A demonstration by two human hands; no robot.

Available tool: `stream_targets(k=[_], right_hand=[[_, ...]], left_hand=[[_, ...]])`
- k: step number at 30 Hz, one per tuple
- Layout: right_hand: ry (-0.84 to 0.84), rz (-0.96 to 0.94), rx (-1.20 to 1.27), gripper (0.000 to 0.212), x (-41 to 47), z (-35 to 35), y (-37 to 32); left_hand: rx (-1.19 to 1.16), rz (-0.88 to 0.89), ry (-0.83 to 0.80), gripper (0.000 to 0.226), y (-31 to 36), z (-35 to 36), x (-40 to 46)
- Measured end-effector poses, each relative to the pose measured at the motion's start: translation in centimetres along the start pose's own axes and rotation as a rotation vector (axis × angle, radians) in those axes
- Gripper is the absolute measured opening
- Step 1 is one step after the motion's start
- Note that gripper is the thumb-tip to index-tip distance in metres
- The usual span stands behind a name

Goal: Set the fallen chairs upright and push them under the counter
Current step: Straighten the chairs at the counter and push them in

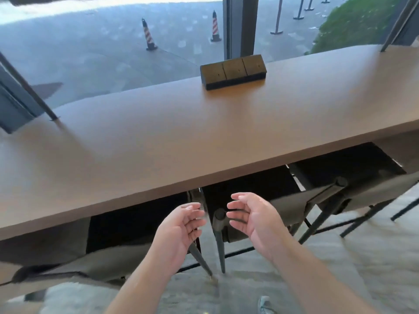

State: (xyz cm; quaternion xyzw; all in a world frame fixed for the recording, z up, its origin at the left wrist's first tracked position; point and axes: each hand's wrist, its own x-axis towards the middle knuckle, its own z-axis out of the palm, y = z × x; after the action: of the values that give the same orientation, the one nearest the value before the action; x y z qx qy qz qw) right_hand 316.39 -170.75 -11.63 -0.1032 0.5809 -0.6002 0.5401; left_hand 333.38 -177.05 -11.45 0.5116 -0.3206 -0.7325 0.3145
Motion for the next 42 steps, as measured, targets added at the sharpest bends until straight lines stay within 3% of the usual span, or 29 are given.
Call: stream_targets(k=[5,11,14,17,21,25,32,42], right_hand=[[-0.163,-0.031,-0.296,0.023,2.9,-1.0,-1.3],[-0.321,-0.043,-0.502,0.022,4.6,-0.1,-1.5],[-0.37,-0.092,-0.625,0.018,5.0,-0.1,-0.8],[-0.411,-0.234,-0.888,0.014,5.7,-0.4,0.3],[-0.424,-0.435,-1.222,0.019,6.2,-0.3,1.5],[-0.471,-0.744,-1.511,0.029,6.3,-0.1,2.6],[-0.516,-0.902,-1.727,0.027,6.2,0.5,3.0],[-0.453,-0.879,-1.956,0.041,6.2,0.9,4.0]], left_hand=[[-0.021,0.063,0.265,0.024,0.1,1.6,0.4],[-0.009,0.166,0.387,0.023,-1.5,0.0,-0.2],[0.213,0.232,0.423,0.02,-2.6,-1.2,0.0],[0.658,0.381,0.459,0.016,-4.0,-2.6,-0.1],[1.197,0.612,0.383,0.03,-6.0,-4.7,0.2],[1.435,0.696,0.329,0.039,-5.8,-6.2,1.3],[1.435,0.686,0.206,0.037,-5.0,-8.5,3.4],[1.453,0.586,0.12,0.036,-4.4,-9.2,4.4]])
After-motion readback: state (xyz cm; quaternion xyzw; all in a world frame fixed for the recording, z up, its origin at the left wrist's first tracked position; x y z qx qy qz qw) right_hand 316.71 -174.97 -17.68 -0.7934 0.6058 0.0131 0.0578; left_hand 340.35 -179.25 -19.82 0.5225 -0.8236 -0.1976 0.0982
